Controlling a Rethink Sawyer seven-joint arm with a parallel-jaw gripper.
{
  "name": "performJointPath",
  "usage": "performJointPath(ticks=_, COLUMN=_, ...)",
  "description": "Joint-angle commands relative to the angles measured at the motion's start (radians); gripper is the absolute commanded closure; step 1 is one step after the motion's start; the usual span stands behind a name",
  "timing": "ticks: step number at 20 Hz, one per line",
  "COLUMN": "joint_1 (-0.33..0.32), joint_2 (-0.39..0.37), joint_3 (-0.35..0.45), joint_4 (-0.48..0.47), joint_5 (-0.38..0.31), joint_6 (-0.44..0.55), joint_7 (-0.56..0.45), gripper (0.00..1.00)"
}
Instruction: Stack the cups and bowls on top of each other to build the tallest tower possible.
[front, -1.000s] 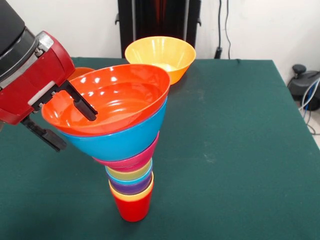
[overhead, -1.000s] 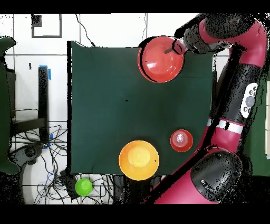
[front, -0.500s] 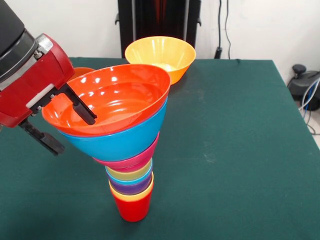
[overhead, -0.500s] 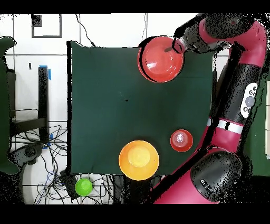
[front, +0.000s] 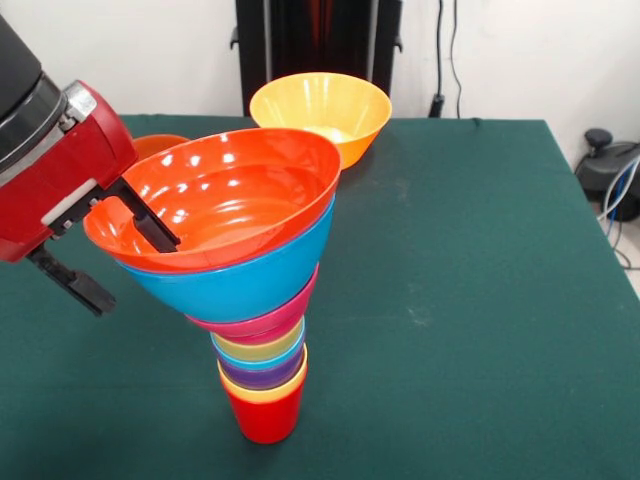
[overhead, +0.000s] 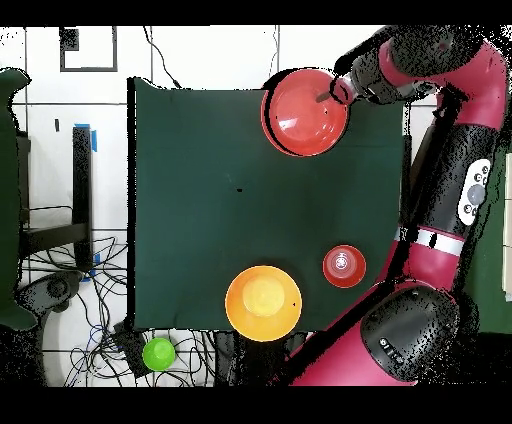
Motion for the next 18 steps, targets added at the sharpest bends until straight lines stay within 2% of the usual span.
performJointPath(ticks=1, joint_1=0.042, joint_2=-0.008, joint_3=-0.087, joint_4=0.016, joint_5=0.005, joint_6=-0.089, joint_7=0.103, gripper=0.00)
performJointPath(ticks=18, joint_1=0.053, joint_2=-0.015, joint_3=-0.111, joint_4=0.010, joint_5=0.022, joint_6=-0.090, joint_7=0.109, gripper=0.00)
